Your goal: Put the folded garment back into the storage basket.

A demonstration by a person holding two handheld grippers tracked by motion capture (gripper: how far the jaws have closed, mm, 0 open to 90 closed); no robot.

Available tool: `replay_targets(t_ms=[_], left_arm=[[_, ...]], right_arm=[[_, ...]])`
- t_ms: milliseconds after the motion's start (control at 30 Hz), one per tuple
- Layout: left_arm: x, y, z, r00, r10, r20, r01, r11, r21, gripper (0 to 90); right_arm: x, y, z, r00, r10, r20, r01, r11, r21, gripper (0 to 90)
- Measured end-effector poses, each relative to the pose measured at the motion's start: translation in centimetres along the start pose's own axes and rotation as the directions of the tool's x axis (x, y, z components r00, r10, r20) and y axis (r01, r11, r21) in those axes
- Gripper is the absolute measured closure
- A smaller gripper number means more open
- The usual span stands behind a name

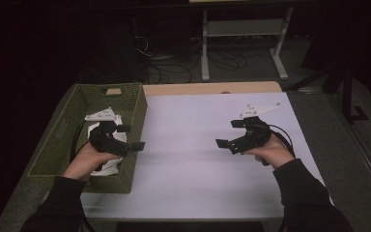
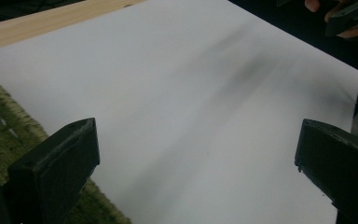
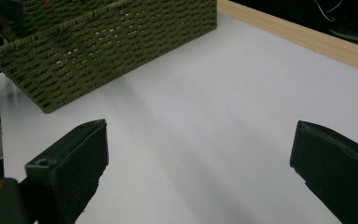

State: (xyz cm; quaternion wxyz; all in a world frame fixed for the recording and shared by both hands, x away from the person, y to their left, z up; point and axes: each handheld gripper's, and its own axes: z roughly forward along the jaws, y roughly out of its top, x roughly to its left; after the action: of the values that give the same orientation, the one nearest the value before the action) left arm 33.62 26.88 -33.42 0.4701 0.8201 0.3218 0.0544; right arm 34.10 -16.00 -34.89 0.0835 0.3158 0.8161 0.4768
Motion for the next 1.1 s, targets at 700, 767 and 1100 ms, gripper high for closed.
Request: replay_targets(t_ms=[700,767,1100], left_arm=[[-1.9,-0.5,0.9,0.9993,0.033,0.017,-0.033,0.9994,0.003,0.0],[-2.0,-0.3,0.9,0.9990,0.040,0.021,-0.040,0.9992,-0.003,0.0],[-2.3,-0.1,1.1,0.9978,0.050,0.043,-0.050,0.9987,-0.007,0.0]], right_arm=[[0.1,-3.9,-4.9,0.9994,0.033,0.010,-0.032,0.999,-0.037,3.0],[0.1,-4.2,-5.1,0.9995,0.031,0.007,-0.030,0.999,-0.033,3.0],[0.0,-4.5,-5.1,0.9995,0.031,0.008,-0.030,0.999,-0.026,3.0]])
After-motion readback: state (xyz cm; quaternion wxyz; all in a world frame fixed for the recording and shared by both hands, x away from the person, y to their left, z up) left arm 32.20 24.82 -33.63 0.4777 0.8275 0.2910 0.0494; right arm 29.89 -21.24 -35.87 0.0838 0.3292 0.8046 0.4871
